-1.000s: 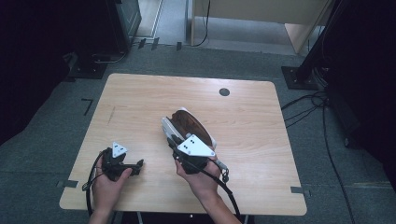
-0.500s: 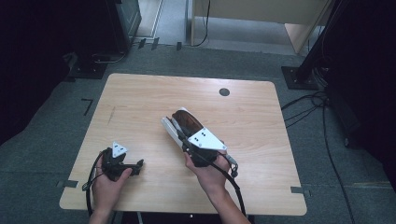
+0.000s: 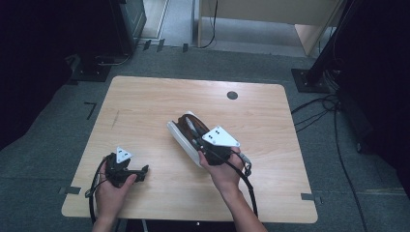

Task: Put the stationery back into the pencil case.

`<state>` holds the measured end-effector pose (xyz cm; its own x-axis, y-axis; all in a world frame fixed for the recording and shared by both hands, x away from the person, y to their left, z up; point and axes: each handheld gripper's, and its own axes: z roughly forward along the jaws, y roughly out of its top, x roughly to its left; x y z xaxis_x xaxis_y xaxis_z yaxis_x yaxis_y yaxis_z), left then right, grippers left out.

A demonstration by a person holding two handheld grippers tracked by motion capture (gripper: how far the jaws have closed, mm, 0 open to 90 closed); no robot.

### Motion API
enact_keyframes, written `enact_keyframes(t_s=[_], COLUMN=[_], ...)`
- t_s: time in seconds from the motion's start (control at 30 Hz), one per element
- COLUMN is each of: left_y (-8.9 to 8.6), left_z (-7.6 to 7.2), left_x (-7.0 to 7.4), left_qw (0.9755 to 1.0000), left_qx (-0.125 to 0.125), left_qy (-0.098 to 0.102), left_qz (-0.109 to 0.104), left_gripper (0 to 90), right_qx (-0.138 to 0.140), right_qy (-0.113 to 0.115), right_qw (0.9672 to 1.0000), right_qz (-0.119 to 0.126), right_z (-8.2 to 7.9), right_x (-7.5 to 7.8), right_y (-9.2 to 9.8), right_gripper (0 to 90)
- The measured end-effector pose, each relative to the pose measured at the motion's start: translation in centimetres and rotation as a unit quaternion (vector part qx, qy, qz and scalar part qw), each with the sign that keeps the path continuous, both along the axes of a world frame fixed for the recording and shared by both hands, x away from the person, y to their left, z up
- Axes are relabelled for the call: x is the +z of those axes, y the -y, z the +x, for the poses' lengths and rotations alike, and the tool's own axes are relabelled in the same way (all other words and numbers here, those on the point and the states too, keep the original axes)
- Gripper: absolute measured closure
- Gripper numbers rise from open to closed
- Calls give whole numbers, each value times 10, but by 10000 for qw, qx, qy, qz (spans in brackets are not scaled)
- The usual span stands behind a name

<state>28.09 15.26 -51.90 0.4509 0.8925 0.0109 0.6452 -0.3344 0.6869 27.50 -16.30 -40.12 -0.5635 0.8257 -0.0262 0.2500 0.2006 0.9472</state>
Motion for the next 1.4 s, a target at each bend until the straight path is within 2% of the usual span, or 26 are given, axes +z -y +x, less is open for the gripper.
enact_keyframes(t_s=[0.2,0.47,0.73,1.07,1.4], left_y=[0,0,0,0,0], left_z=[0,0,0,0,0], left_x=[0,0,0,0,0], left_qw=[10000,10000,10000,10000,10000], left_qx=[1,-1,-1,1,1], left_qy=[1,2,8,5,5], left_qz=[1,1,6,0,0], left_gripper=[23,22,22,22,22], right_qx=[-1,23,46,43,33], right_qy=[-95,-281,-381,-621,-773], right_qw=[9998,9993,9987,9968,9952], right_qz=[-165,-239,-332,-510,-606], right_z=[11,20,20,17,18], right_x=[-16,-34,-43,-57,-63], right_y=[3,5,8,12,12], right_gripper=[805,805,805,804,783])
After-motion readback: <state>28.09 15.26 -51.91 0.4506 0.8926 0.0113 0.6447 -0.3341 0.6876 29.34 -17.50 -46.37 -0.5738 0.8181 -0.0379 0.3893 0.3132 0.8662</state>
